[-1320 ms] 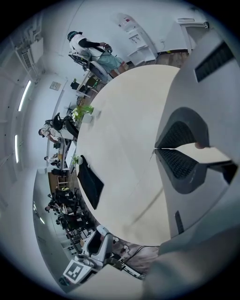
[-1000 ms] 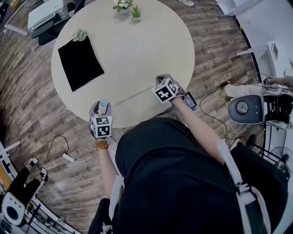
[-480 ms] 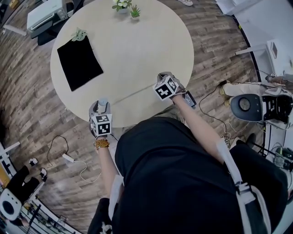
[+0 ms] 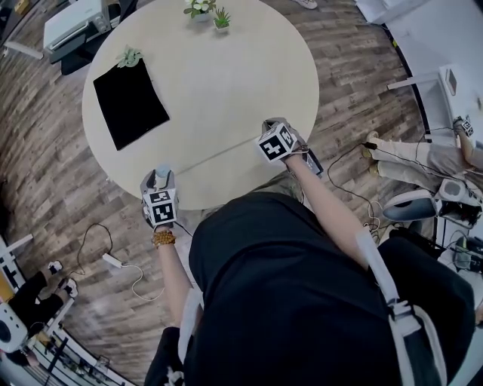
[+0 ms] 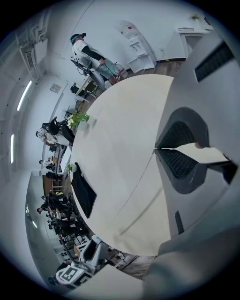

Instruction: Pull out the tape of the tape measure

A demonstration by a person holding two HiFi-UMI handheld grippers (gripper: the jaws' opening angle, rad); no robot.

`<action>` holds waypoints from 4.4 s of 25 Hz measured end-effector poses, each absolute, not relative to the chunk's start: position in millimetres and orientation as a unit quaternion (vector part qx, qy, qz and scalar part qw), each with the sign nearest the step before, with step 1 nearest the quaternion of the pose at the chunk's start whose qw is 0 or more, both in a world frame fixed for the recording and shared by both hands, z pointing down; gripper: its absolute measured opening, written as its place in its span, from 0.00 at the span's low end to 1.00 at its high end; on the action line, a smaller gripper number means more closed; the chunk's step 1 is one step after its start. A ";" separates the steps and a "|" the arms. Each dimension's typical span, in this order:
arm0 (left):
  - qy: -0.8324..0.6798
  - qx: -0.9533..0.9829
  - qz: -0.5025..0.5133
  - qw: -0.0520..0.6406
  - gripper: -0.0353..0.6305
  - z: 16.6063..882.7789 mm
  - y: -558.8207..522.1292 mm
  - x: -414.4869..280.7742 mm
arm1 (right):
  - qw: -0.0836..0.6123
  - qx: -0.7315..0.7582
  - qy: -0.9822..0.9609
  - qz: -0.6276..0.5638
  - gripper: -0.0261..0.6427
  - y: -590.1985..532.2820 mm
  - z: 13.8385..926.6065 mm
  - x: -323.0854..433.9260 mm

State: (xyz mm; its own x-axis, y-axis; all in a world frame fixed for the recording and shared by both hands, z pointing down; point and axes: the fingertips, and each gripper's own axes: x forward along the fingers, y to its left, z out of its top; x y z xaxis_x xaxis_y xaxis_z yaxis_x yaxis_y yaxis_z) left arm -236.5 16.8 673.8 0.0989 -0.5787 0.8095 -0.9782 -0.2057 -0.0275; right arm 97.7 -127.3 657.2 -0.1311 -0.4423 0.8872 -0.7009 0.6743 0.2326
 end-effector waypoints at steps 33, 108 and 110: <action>-0.588 0.694 0.300 0.287 0.39 674.3 -11.4 -244.9 | 0.457 0.354 -0.795 0.184 0.05 -161.1 643.9 144.2; -0.588 0.679 0.272 0.346 0.40 704.1 -16.7 -261.4 | 0.464 0.365 -0.773 0.231 0.12 -191.8 674.3 161.3; -0.582 0.682 0.281 0.343 0.40 706.1 -16.9 -259.8 | 0.451 0.368 -0.783 0.221 0.12 -200.4 661.8 151.2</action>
State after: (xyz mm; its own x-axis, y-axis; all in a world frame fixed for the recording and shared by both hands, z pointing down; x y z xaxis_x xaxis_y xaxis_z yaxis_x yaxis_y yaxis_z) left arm -259.8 -16.9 706.1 0.1650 -0.6001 0.7827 -0.9862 -0.0883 0.1403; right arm 151.2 -200.4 661.8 -0.3235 -0.3766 0.8680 -0.7744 0.6325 -0.0142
